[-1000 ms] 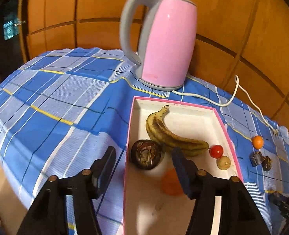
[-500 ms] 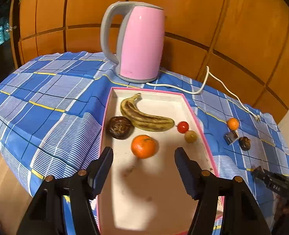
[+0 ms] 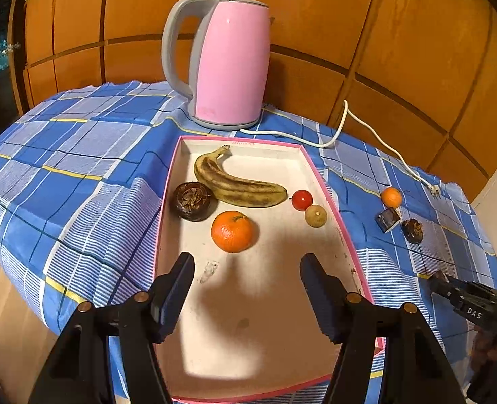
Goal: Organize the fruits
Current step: 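Carry the brown log piece into the tray and open right tool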
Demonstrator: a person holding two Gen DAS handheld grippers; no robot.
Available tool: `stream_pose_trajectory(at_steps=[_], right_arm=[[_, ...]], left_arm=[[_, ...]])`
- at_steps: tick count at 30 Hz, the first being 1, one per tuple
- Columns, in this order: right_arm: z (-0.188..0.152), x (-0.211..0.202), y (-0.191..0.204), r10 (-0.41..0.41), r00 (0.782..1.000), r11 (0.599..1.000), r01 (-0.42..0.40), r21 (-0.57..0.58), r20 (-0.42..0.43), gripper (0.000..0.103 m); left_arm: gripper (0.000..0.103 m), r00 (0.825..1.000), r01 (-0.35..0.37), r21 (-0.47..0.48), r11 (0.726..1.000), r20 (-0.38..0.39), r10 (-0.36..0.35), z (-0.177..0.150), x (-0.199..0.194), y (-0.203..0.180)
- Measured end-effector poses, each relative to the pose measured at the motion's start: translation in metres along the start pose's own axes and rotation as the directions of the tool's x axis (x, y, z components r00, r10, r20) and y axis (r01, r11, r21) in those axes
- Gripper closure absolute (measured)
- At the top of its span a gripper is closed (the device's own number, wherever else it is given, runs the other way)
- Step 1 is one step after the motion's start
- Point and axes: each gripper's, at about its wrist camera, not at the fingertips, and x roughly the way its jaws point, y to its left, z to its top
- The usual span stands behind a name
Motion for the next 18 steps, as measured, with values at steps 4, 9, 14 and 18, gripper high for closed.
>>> stream_pose_trajectory(at_steps=[4,9,14,18], right_arm=[[-0.002,0.002,0.000,-0.004,1.000,1.000,0.004,0.007,-0.012,0.069],[-0.007,0.009,-0.003,-0.018,0.999,1.000,0.019,0.020,-0.044,0.069],[-0.009,0.010,-0.004,-0.017,0.999,0.999,0.018,0.034,-0.043,0.069],[-0.005,0.004,0.001,-0.005,1.000,1.000,0.006,0.028,-0.024,0.069]], left_arm=[[0.037,1.000,0.005,-0.007,1.000,-0.011,-0.005,-0.003,0.000,0.003],[0.037,1.000,-0.006,0.000,1.000,-0.012,0.006,-0.008,-0.002,0.006],[0.037,0.999,-0.037,-0.004,0.999,-0.005,0.037,-0.012,-0.006,0.014],[0.037,0.998,-0.064,-0.010,0.998,0.002,0.064,-0.014,-0.009,0.019]])
